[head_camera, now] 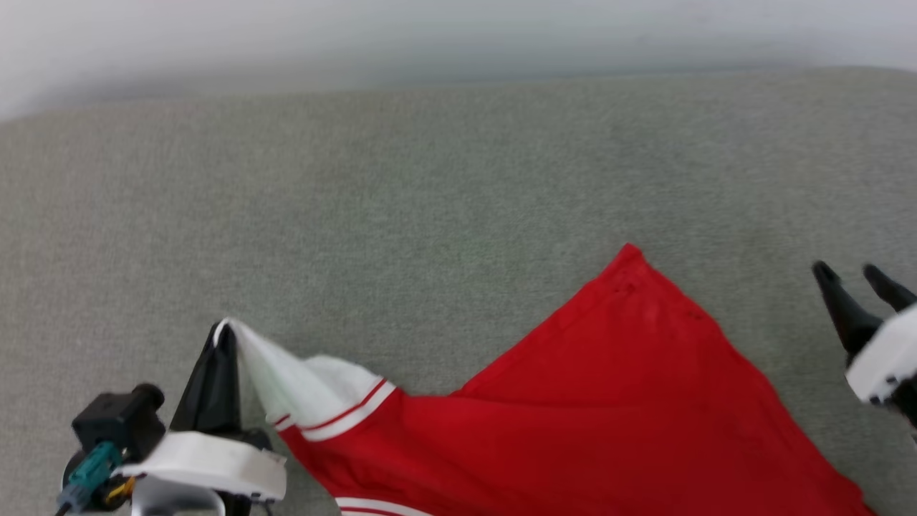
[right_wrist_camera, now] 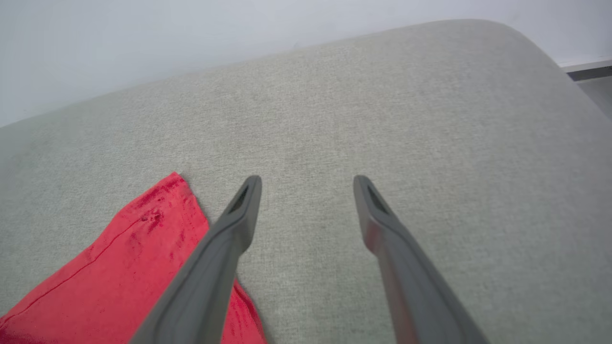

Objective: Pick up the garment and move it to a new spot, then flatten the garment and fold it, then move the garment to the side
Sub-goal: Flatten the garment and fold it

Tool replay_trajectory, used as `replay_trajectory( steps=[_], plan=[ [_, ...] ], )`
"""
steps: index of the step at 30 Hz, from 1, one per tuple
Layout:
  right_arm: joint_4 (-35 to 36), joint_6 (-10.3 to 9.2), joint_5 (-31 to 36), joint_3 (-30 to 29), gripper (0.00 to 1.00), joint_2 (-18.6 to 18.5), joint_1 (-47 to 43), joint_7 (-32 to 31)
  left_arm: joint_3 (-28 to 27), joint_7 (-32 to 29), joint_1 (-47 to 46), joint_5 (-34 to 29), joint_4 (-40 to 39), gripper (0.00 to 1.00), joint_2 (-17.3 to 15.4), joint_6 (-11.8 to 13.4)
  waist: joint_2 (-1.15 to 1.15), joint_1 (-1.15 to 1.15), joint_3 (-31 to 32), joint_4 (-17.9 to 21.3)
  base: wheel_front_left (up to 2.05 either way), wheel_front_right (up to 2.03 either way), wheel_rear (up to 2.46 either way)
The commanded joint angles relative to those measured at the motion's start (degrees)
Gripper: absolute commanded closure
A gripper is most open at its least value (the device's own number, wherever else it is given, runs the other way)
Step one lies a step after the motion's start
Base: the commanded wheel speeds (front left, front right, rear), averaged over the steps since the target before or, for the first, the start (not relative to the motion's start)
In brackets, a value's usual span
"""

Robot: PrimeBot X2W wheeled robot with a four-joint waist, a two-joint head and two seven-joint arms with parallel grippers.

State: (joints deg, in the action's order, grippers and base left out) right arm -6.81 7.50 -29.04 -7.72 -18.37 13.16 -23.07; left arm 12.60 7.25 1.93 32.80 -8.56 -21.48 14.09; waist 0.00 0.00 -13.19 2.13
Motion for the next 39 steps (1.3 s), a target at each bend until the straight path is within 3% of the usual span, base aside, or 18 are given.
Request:
replay_trajectory(
  steps=[1,7,13,18,23,24,25,26,33,39],
  plan=[
    [0.17,-0.02,-0.46,1.81,0.00,-1.13,2.55,-1.71,0.21,0.45,-1.64,-0.52,-0.37,1.00,0.11,-0.25,0.00,0.00,-2.70,-1.89,0.00,0.00,0.00],
    [1.18,-0.03,-2.73,9.84,0.00,-4.33,10.35,-17.90,1.96,1.14,-5.35,-1.44,-0.70,1.00,1.31,-1.00,0.00,0.00,-5.81,-4.26,0.00,0.00,0.00],
    [0.07,-0.03,-3.96,14.61,0.00,-4.80,16.54,-31.83,3.57,2.10,-8.12,-2.45,-1.52,1.00,2.38,-1.60,0.00,0.00,-9.36,-6.68,0.00,0.00,0.00],
    [-3.32,-0.03,-4.29,18.55,0.00,-5.02,18.93,-36.74,4.64,2.76,-9.74,-2.63,-1.28,1.00,3.24,-2.24,0.00,0.00,-11.77,-8.26,0.00,0.00,0.00],
    [-7.19,-0.02,-5.70,23.66,0.00,-4.75,18.18,-37.79,4.86,3.26,-10.55,-1.98,0.16,1.00,3.57,-2.75,0.00,0.00,-12.44,-8.91,0.00,0.00,0.00],
    [-7.83,-0.01,-6.33,24.21,0.56,-4.57,18.10,-37.77,4.92,3.40,-10.65,-1.98,0.41,1.00,3.66,-2.84,0.00,0.00,-12.33,-8.97,0.00,0.00,0.00],
    [-7.98,-0.01,-6.44,24.95,0.95,-4.60,18.27,-37.40,4.99,3.42,-10.63,-1.96,0.66,1.00,3.68,-2.94,0.00,0.00,-12.19,-8.99,0.00,0.00,0.00],
    [-8.30,0.00,-6.64,25.59,1.00,-4.86,18.43,-37.34,5.00,3.47,-10.49,-1.91,1.04,1.00,3.63,-2.88,0.00,0.00,-11.86,-8.96,0.00,0.00,0.00],
    [-7.78,-0.01,-7.46,27.35,1.00,-6.99,21.16,-32.93,4.48,2.58,-10.18,-1.43,2.47,1.00,2.34,-3.22,0.00,0.00,-8.94,-7.98,0.00,0.00,0.00],
    [-9.55,-0.02,-5.33,26.79,1.00,-8.11,23.62,-24.43,3.19,0.61,-12.83,-1.38,3.53,1.00,-0.67,-4.02,0.00,0.00,-4.31,-6.28,0.00,0.00,0.00]
  ],
)
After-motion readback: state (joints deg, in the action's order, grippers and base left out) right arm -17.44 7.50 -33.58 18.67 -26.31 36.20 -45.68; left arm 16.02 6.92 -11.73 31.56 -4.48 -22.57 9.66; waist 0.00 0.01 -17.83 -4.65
